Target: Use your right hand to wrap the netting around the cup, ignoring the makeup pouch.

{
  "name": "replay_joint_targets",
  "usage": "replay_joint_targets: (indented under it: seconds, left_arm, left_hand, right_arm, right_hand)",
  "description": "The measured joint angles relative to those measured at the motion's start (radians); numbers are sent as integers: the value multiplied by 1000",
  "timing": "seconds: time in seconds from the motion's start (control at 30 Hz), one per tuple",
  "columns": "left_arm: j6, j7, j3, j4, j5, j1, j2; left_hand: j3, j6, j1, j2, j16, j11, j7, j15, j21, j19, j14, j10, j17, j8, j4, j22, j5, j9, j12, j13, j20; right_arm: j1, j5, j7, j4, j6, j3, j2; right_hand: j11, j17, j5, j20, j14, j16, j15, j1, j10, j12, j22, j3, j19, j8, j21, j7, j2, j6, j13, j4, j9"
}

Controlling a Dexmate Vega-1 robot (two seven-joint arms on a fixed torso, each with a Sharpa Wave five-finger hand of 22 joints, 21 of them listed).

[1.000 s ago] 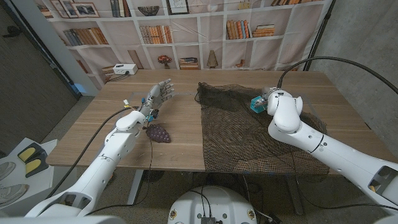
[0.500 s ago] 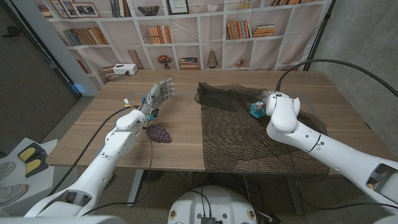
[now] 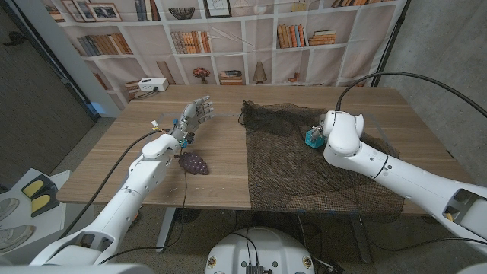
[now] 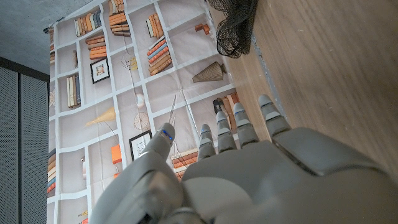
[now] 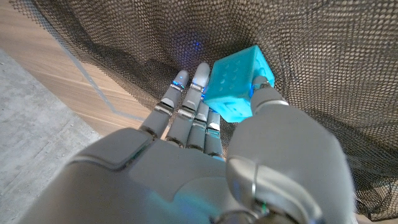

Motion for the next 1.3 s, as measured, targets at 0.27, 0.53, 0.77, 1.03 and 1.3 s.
replay_joint_targets:
  seconds: [0.27,0.53,0.77,1.03,1.3]
  left_arm:
    - [-2,-1,0,4,1,-4,-2]
    - [-3,-2,0,7,2,-7,-4]
    - [-3,-2,0,7,2,-7,-4]
    - [-5,0,0,7,2,-6,-6]
    - [-9,6,-7,-7,-1,11,-6]
  left_hand:
    - [0,0,0,0,0,0,0,0,0,0,0,0,0,0,0,0,0,0,0,0,0]
    - [0,0,0,0,0,0,0,0,0,0,0,0,0,0,0,0,0,0,0,0,0]
    - [0,0,0,0,0,0,0,0,0,0,0,0,0,0,0,0,0,0,0,0,0]
    - [3,0,0,0,0,0,0,0,0,0,0,0,0,0,3,0,0,0,0,5,0]
    - [7,0,0,0,0,-4,0,0,0,0,0,4,0,0,-2,0,0,0,0,5,0]
  right_arm:
    - [21,40,6,0,-8,-16,-17]
    - [17,103,-40,-31,-11,0,-40]
    - [-65,246,-188,-84,51,112,-56]
    - [-187,391,-373,-127,167,260,-54]
    - [-210,506,-623,-115,333,291,-40]
  right_hand:
    - [7,-13,24,7,-77,-51,7,-96,-104,-54,0,-67,-33,-116,-24,-93,-57,-59,-32,25,-50]
    - [7,-22,62,26,-256,-134,19,-234,-333,-167,3,-171,-108,-268,-72,-86,-128,-273,-67,71,-78]
    - [12,-38,80,48,-349,-170,22,-285,-419,-223,3,-214,-155,-283,-97,-86,-149,-287,-79,93,-80]
    - [35,-60,97,54,-360,-165,24,-239,-340,-223,3,-174,-153,-255,-103,-80,-45,-177,-92,86,-80]
    - [25,-76,97,55,-356,-165,21,-219,-323,-227,3,-161,-144,-248,-103,-83,-23,-159,-96,74,-80]
